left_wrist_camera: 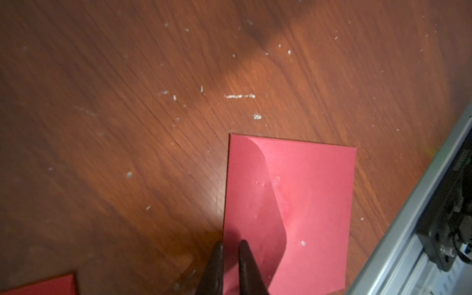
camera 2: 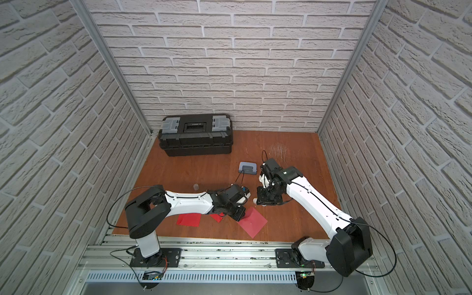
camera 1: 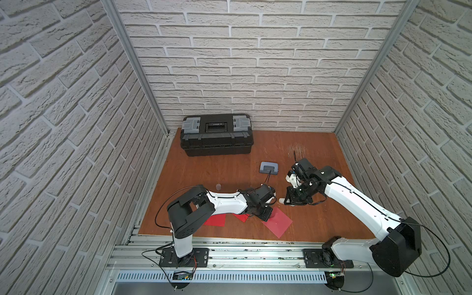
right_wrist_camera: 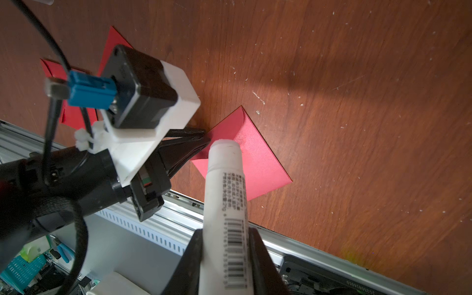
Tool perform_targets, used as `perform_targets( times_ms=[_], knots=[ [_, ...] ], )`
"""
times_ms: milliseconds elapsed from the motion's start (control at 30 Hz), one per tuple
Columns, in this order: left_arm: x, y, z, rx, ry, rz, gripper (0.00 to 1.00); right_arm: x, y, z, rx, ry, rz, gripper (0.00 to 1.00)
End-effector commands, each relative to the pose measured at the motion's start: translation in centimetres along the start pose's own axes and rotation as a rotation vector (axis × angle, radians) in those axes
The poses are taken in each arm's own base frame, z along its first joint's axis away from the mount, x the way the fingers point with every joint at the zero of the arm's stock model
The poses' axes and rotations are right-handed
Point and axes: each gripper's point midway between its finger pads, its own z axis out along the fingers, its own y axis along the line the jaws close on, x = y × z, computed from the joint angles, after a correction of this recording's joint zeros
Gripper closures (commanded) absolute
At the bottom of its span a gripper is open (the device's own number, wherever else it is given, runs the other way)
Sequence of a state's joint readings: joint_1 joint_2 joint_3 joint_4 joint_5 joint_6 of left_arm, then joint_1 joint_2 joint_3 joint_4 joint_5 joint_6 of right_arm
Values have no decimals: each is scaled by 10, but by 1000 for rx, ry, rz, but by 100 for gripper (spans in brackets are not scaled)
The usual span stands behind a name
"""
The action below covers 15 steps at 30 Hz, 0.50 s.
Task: Seal the envelope with a glue stick
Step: Seal the envelope at the center of the board.
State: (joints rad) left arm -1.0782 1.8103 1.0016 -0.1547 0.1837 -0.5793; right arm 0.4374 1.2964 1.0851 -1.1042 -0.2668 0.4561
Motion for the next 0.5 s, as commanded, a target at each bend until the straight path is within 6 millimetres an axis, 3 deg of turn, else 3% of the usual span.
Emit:
perform_targets(
  times_ms=[0,233,467],
  knots=[
    [7,-3,10,-1,33,10,85,6,-1,-3,-7,3,-2,97],
    [36,3,25,-97,142,84,84,8,-4,0,5,14,-2,97],
    [61,16,22,-243,242,170,78,3,-14,-3,57,-14,9,97]
  ],
)
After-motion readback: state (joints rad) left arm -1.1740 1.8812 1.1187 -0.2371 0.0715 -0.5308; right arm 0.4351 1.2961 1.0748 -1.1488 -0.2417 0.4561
